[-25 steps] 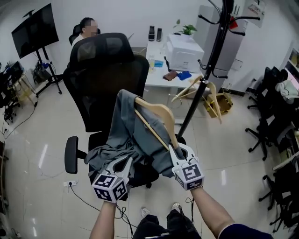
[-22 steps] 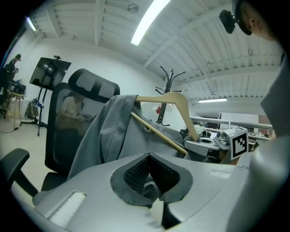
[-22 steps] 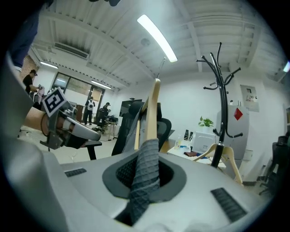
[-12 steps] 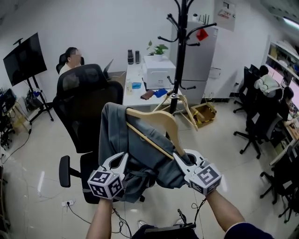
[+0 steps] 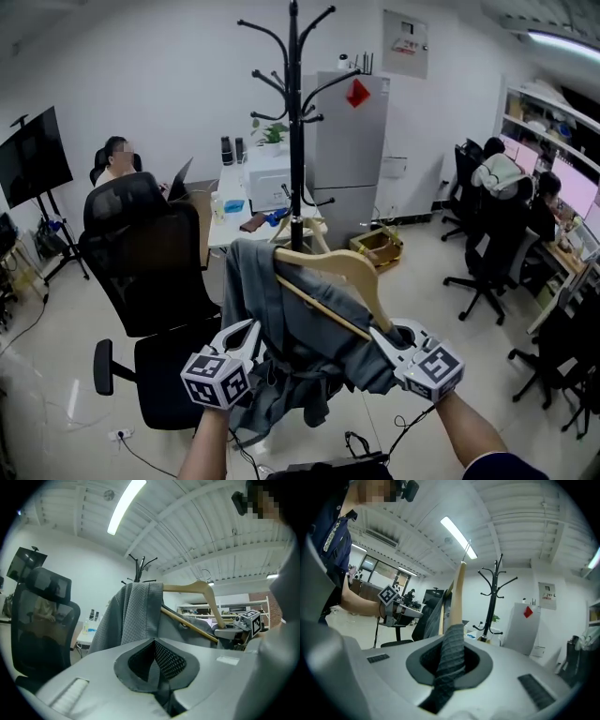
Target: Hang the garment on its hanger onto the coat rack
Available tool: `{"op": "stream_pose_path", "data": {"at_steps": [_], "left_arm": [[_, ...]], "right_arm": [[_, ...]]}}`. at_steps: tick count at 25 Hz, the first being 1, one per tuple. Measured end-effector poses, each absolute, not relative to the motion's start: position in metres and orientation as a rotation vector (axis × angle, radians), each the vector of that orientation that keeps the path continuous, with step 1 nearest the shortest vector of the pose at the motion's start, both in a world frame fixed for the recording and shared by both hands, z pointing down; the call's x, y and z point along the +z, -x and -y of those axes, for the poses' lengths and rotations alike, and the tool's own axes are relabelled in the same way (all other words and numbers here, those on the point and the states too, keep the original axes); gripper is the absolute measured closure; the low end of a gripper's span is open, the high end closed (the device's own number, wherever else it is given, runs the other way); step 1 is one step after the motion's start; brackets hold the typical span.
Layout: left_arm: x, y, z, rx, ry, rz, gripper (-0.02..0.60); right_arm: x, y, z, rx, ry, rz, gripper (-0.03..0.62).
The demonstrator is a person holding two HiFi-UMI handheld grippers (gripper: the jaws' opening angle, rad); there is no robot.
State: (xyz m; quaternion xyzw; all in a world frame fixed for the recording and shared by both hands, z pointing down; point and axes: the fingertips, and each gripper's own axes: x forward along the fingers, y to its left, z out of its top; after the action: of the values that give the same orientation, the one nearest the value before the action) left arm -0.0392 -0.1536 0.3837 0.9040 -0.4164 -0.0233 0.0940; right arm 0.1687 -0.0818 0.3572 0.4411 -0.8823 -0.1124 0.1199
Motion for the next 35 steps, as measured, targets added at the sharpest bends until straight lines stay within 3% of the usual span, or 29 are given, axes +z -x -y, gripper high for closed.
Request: {"op": "stream_pose_path", "data": {"at_steps": [8,14,21,35], "left_arm": [[0.388,-0.069,0.145,-0.065,-2.733,1.102,0.581],[0.382,-0.112,0.142,-0.061,-2.759,1.077,0.581],[0.382,-0.112,0.148,-0.029,-2.743,1.132,0.581],[0.364,-0.059,0.231,-0.076,-2.743,1.191,0.581]], "right_arm": [[0.369,-0.268,0.054,-0.363,-1.353,2.407,0.566],[0.367,-0.308,0.058,-0.360,-1.403,2.401,0.566],[0.343,-0.324,0.090,-0.442,-1.396,2.392,0.566],[0.323,-0.271,0.200,-0.387,-1.360,2.453,0.568]]}}
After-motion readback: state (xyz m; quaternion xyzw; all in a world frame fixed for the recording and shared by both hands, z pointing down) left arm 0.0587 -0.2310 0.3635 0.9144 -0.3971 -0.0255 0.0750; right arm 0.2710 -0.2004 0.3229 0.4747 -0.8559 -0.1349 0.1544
